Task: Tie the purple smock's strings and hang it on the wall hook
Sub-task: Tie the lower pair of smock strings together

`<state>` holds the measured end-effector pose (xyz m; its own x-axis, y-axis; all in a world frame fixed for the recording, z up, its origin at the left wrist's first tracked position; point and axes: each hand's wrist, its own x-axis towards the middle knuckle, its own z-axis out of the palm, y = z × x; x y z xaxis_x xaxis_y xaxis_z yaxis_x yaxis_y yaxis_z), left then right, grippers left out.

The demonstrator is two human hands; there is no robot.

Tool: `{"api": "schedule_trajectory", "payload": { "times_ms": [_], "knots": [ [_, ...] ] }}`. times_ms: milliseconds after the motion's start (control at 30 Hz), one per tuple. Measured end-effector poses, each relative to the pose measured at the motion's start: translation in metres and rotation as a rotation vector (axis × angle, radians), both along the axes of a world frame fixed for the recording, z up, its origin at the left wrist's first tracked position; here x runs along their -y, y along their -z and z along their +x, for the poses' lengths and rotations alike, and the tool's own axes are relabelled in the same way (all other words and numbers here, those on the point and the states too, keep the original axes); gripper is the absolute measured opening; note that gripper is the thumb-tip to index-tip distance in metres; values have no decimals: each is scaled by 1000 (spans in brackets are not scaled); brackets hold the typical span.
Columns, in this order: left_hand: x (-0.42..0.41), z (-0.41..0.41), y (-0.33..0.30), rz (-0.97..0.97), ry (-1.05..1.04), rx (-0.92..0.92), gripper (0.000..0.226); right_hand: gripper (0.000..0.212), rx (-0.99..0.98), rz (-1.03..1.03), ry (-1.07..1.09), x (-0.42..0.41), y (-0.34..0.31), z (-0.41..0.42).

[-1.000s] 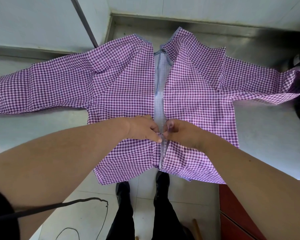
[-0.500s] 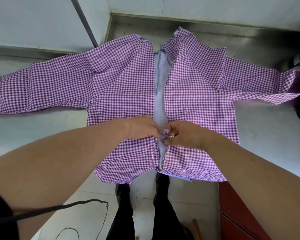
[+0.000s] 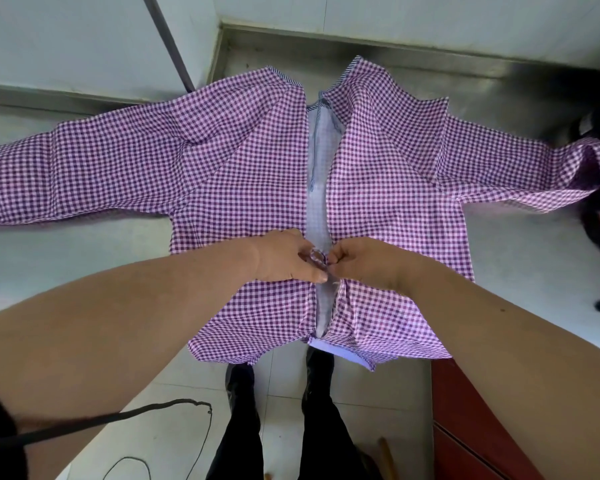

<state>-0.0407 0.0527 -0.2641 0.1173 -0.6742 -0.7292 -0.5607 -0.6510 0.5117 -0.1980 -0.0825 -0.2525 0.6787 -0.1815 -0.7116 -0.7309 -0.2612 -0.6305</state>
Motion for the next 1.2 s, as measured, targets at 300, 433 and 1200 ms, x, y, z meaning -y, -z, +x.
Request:
{"api": "schedule_trajectory", "payload": {
  "times_ms": [300, 433, 1200],
  "knots": [
    [2, -1, -4, -120, -75, -145, 26, 19, 131, -164, 9, -9, 1, -13],
    [2, 1, -4, -141, -67, -178, 49, 25, 234, -368, 56, -16, 0, -19],
    [-2, 1, 13, -131, -28, -18, 3, 19, 220, -508, -49, -23, 2, -30]
  ]
}}
